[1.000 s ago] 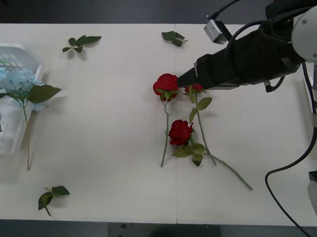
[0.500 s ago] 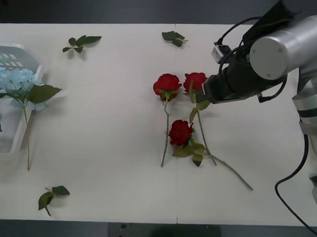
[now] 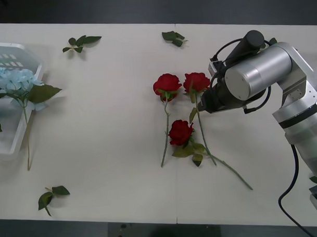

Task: Put the red flowers into the right box and the blue flowers into the left box

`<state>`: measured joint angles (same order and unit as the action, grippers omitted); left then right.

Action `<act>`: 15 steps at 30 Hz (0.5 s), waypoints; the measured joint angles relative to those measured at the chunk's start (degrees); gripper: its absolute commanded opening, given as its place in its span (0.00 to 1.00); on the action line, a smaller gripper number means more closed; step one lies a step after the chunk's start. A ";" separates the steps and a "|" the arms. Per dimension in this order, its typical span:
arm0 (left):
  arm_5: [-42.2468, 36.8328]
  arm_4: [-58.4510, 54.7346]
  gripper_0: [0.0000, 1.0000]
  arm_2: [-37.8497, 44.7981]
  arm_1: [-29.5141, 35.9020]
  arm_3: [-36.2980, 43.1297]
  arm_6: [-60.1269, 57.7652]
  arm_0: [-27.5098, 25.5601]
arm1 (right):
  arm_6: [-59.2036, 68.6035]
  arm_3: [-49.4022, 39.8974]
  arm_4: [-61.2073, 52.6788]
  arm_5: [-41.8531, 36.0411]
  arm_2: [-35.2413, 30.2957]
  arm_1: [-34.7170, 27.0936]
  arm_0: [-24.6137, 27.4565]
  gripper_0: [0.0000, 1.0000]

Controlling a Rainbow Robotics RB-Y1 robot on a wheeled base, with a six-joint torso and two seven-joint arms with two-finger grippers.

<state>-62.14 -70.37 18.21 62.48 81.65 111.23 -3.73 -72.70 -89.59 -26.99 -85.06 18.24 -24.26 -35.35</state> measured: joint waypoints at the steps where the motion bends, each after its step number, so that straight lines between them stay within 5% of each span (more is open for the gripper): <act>1: 0.00 0.46 0.30 0.00 0.00 -0.01 0.00 0.00 | 0.00 0.72 0.02 0.62 0.15 0.01 0.00 1.00; 6: 0.00 0.89 0.49 0.00 0.00 -0.07 0.03 0.00 | 0.00 3.59 1.11 4.15 0.64 0.03 0.00 1.00; 15: -0.18 -0.63 0.68 3.50 0.00 -0.10 4.65 0.00 | 0.00 7.65 2.64 8.28 4.63 0.72 0.00 1.00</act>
<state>-62.32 -71.00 21.71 62.48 81.55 115.88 -3.73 -72.70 -81.94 -24.35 -76.77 22.87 -23.54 -35.36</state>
